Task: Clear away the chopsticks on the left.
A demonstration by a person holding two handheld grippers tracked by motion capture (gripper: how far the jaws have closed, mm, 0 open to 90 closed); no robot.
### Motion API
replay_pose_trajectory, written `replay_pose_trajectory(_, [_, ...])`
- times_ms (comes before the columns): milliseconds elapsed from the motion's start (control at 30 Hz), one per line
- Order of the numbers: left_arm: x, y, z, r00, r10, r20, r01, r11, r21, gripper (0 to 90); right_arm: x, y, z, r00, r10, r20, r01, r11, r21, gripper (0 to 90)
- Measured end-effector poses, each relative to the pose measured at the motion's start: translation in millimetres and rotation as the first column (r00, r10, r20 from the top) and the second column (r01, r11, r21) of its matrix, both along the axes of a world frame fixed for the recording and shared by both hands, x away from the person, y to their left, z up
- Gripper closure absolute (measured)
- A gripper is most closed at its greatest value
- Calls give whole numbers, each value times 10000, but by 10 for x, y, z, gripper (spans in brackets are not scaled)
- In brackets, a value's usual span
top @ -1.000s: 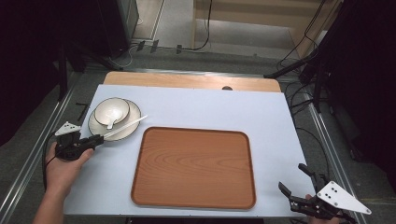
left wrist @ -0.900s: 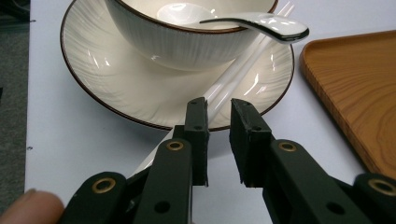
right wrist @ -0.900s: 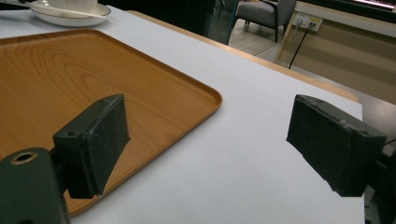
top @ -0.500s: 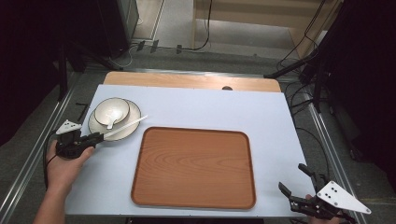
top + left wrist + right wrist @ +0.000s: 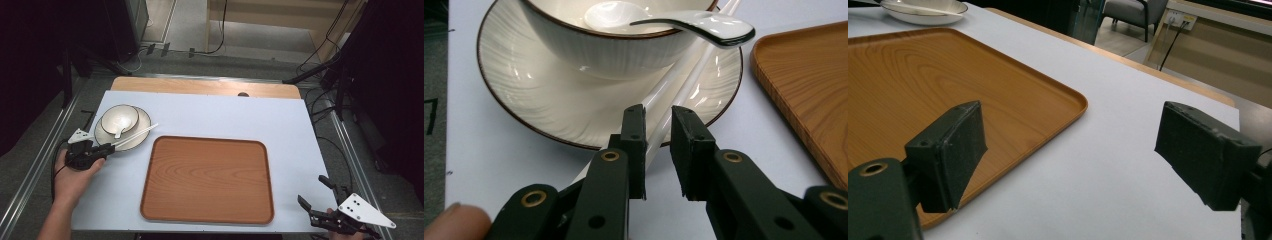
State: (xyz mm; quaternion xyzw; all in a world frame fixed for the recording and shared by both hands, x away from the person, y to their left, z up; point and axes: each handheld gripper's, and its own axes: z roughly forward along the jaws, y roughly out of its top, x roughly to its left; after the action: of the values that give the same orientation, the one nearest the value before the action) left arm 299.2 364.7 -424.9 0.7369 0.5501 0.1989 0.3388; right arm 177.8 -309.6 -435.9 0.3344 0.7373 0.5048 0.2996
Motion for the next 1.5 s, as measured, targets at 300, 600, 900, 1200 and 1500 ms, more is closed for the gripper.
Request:
replay_pose_trajectory(300, [83,-108,-26,9998,-123,-142,125,9999,105,770,3,-2,0,9999,122,-94,-123,9999,-62,132])
replay_pose_trajectory(600, [146,-188,-26,9991,-337,-245,341,9993,146,779,-1,-17,-1,9999,98,-108,-98,9999,-19,132])
replay_pose_trajectory(900, [183,-196,-34,9983,-493,-298,492,9988,-35,785,6,-15,-2,9998,136,-123,-136,9999,-48,132])
replay_pose_trajectory(1200, [213,-247,-45,9950,-917,-395,912,9958,-122,827,7,-27,0,9999,69,-130,-70,10000,-41,132])
replay_pose_trajectory(1500, [239,-270,-70,9927,-1170,-284,1158,9924,-425,851,3,-38,0,9999,85,-122,-86,9999,-55,132])
